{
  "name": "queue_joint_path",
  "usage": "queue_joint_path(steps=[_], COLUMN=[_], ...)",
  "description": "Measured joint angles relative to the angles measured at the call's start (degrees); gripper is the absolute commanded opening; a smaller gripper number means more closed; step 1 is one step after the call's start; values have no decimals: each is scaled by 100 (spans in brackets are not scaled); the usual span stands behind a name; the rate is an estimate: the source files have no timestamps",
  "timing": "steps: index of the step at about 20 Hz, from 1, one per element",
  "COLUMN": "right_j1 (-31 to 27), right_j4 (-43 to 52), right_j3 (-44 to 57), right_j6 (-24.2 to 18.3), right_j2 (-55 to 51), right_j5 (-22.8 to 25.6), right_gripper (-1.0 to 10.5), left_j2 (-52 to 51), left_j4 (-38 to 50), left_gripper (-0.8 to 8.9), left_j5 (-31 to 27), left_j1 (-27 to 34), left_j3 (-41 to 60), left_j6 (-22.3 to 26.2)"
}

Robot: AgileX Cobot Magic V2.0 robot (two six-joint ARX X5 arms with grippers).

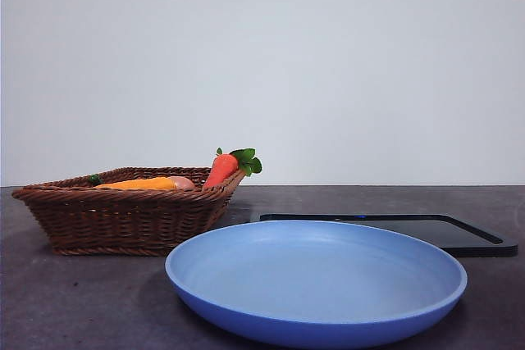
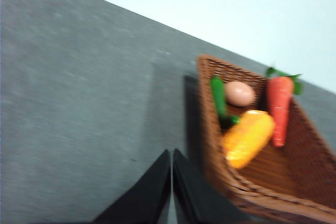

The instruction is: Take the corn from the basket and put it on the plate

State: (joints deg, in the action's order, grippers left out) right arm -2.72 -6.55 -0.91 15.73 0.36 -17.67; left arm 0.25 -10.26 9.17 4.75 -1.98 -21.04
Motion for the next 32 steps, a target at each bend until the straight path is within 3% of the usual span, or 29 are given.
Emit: queue_joint_path(steps=[7,18,24,32], right_j1=[0,0,0,76], right_j4=[-424,-1263,-2068,-3248], right_j3=[-199,-1543,-2332,-3447], right_j6=[570,649,302,-684], right_j2=[2,284,911,2065], right_j5=[-20,-31,-229,-605], right_gripper=[2,2,2,2], left_j2=[7,389,962,1895], left_j4=[-459,-1259,-1888,-3036], left_gripper=[7,7,7,7], left_j5=[599,1290,1615,1759], left_j1=[0,0,0,0], left_j3=[-258,-1401,-2323,-3353], left_j6=[-544,-640,-317,680])
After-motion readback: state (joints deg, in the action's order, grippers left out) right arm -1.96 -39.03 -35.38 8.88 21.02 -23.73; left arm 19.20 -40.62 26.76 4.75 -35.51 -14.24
